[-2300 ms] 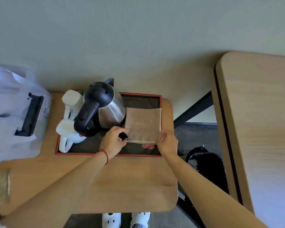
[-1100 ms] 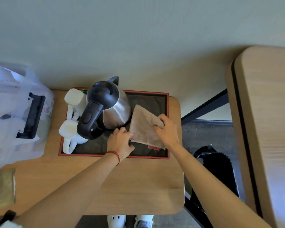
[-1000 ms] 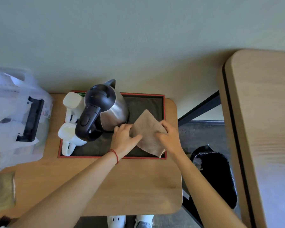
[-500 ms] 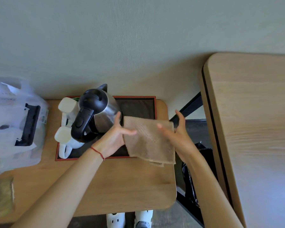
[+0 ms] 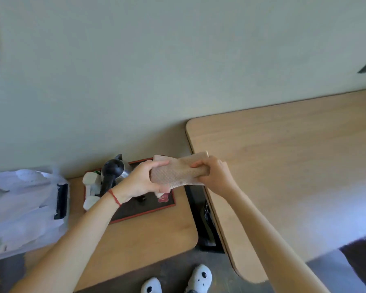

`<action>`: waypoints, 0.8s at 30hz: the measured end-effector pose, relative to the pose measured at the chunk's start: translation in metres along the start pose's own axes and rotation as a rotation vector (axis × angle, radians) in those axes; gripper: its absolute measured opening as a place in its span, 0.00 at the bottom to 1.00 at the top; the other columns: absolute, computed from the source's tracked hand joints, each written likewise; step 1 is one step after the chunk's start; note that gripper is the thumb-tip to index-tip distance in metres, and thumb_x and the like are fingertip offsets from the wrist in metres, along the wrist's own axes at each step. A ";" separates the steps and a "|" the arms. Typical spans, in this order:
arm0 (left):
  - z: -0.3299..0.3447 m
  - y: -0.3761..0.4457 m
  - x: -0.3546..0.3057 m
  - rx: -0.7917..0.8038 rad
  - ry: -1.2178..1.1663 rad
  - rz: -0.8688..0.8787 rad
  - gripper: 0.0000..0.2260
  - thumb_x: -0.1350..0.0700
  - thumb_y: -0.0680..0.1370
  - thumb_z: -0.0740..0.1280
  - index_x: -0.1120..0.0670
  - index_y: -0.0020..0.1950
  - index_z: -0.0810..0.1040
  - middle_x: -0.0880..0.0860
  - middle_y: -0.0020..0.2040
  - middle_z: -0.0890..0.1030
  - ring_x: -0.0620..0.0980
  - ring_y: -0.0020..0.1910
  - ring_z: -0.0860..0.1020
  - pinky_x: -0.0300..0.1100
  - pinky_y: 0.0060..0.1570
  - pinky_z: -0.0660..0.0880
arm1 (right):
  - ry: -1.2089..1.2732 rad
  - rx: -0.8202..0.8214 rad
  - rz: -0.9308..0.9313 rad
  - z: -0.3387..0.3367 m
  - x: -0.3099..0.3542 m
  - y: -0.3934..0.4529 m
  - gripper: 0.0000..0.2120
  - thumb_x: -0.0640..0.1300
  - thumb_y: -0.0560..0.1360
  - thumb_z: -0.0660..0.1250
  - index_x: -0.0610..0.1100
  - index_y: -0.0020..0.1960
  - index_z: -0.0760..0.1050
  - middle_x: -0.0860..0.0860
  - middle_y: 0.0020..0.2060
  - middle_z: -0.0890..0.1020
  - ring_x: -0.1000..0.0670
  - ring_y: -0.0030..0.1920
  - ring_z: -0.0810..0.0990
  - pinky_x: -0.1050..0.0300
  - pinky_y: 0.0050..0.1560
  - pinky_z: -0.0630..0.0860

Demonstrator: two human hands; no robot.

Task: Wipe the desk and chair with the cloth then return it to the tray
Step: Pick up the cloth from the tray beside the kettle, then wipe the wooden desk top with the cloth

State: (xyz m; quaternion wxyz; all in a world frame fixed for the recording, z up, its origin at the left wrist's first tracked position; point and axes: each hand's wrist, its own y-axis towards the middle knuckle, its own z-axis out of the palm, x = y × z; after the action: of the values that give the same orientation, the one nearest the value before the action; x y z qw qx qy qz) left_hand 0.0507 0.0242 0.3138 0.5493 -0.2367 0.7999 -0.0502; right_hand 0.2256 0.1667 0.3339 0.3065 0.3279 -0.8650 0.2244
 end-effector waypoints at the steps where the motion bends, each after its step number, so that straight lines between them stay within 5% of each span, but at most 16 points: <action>1: 0.009 -0.002 -0.015 -0.013 0.088 0.028 0.33 0.59 0.63 0.79 0.51 0.67 0.74 0.49 0.61 0.74 0.45 0.63 0.70 0.38 0.61 0.64 | -0.001 -0.019 -0.003 -0.017 -0.002 -0.010 0.16 0.35 0.66 0.72 0.45 0.53 0.82 0.46 0.49 0.83 0.47 0.52 0.80 0.72 0.41 0.64; 4: 0.042 -0.005 -0.055 -0.081 0.266 0.090 0.24 0.59 0.68 0.75 0.52 0.64 0.77 0.51 0.53 0.74 0.48 0.56 0.72 0.34 0.51 0.64 | -0.001 -0.029 0.010 -0.061 -0.022 -0.038 0.14 0.40 0.66 0.73 0.48 0.51 0.82 0.50 0.44 0.81 0.49 0.50 0.79 0.66 0.43 0.67; 6: 0.070 -0.003 -0.076 -0.107 0.349 0.100 0.15 0.57 0.71 0.73 0.55 0.58 0.81 0.53 0.49 0.71 0.50 0.51 0.71 0.32 0.45 0.65 | -0.036 -0.061 -0.028 -0.088 -0.047 -0.049 0.13 0.41 0.66 0.73 0.47 0.51 0.82 0.52 0.51 0.74 0.51 0.53 0.71 0.64 0.50 0.64; 8: 0.100 0.003 -0.095 -0.137 0.332 0.093 0.12 0.56 0.73 0.71 0.57 0.55 0.81 0.52 0.54 0.70 0.51 0.56 0.69 0.35 0.57 0.67 | -0.019 -0.069 -0.063 -0.116 -0.075 -0.057 0.10 0.41 0.67 0.74 0.46 0.48 0.83 0.55 0.56 0.71 0.54 0.57 0.67 0.63 0.54 0.63; 11: 0.150 0.016 -0.123 -0.079 0.153 0.080 0.14 0.54 0.74 0.70 0.58 0.57 0.80 0.49 0.65 0.72 0.47 0.63 0.70 0.39 0.60 0.68 | 0.467 -0.045 0.040 -0.158 -0.122 -0.068 0.07 0.43 0.64 0.76 0.51 0.42 0.83 0.55 0.45 0.81 0.55 0.48 0.79 0.62 0.45 0.73; 14: 0.219 0.028 -0.156 -0.045 -0.229 0.028 0.11 0.55 0.76 0.68 0.57 0.56 0.79 0.58 0.57 0.82 0.51 0.56 0.79 0.37 0.52 0.74 | 1.028 0.010 0.143 -0.192 -0.174 -0.076 0.15 0.49 0.64 0.77 0.46 0.49 0.80 0.49 0.42 0.81 0.52 0.43 0.81 0.56 0.44 0.76; 17: 0.289 0.044 -0.183 -0.130 -0.467 -0.039 0.10 0.59 0.76 0.67 0.57 0.58 0.76 0.59 0.54 0.81 0.50 0.49 0.79 0.34 0.43 0.76 | 1.283 0.005 0.194 -0.217 -0.218 -0.081 0.20 0.43 0.66 0.74 0.40 0.56 0.76 0.46 0.44 0.83 0.48 0.46 0.81 0.56 0.44 0.80; 21: 0.359 0.075 -0.208 -0.158 -0.552 -0.045 0.12 0.60 0.76 0.68 0.55 0.58 0.76 0.52 0.52 0.81 0.50 0.52 0.78 0.36 0.45 0.76 | 1.265 0.035 0.295 -0.245 -0.261 -0.085 0.13 0.38 0.68 0.74 0.38 0.51 0.79 0.42 0.45 0.84 0.45 0.48 0.83 0.53 0.48 0.82; 24: 0.399 0.114 -0.216 -0.237 -0.165 -0.046 0.25 0.53 0.73 0.70 0.52 0.69 0.69 0.50 0.63 0.72 0.50 0.64 0.71 0.43 0.62 0.71 | 1.006 -0.139 0.365 -0.264 -0.292 -0.081 0.12 0.34 0.70 0.73 0.42 0.52 0.78 0.42 0.48 0.83 0.42 0.51 0.82 0.44 0.52 0.79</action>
State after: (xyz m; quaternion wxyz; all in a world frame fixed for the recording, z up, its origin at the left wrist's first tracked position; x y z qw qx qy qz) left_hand 0.4353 0.2900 0.3041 0.5802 -0.3214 0.7466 0.0519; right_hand 0.5583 0.3928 0.3390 0.6601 0.0034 -0.6670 0.3455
